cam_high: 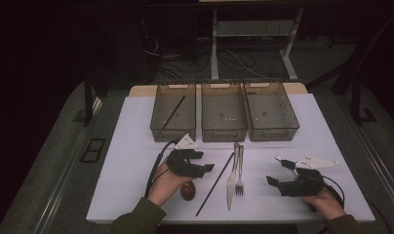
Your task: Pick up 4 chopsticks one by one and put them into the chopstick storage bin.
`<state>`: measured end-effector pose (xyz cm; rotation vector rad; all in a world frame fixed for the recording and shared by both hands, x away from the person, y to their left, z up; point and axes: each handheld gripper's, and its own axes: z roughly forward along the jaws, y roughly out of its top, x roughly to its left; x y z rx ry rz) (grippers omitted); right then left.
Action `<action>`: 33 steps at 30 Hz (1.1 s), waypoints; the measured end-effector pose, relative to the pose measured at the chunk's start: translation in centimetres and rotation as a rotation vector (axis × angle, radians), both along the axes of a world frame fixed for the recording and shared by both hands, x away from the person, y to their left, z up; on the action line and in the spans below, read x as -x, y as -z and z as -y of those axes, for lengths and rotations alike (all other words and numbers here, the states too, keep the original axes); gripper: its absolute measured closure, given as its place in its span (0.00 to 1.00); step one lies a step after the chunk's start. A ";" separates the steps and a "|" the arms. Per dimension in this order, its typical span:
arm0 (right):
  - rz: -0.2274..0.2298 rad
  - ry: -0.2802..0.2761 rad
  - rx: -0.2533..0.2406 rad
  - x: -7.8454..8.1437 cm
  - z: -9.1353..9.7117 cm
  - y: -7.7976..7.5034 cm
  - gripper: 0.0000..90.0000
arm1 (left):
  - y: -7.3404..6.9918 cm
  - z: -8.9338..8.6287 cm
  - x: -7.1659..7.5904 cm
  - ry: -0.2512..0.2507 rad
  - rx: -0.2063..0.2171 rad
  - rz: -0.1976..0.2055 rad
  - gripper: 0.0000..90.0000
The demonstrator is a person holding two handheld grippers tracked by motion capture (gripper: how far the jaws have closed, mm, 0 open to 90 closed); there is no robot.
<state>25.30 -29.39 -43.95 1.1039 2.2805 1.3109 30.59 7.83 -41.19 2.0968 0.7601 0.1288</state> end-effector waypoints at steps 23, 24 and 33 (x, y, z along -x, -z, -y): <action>-0.010 0.006 0.026 -0.1 -0.1 0.1 0.16 | 2.6 2.3 2.5 0.012 -0.047 -0.080 0.81; -0.010 0.006 0.026 -0.1 -0.1 0.1 0.16 | 2.7 2.4 2.6 0.018 -0.060 -0.085 0.82; -0.008 0.008 0.027 -0.1 -0.1 0.1 0.16 | 3.3 3.3 2.5 0.029 -0.117 -0.090 0.85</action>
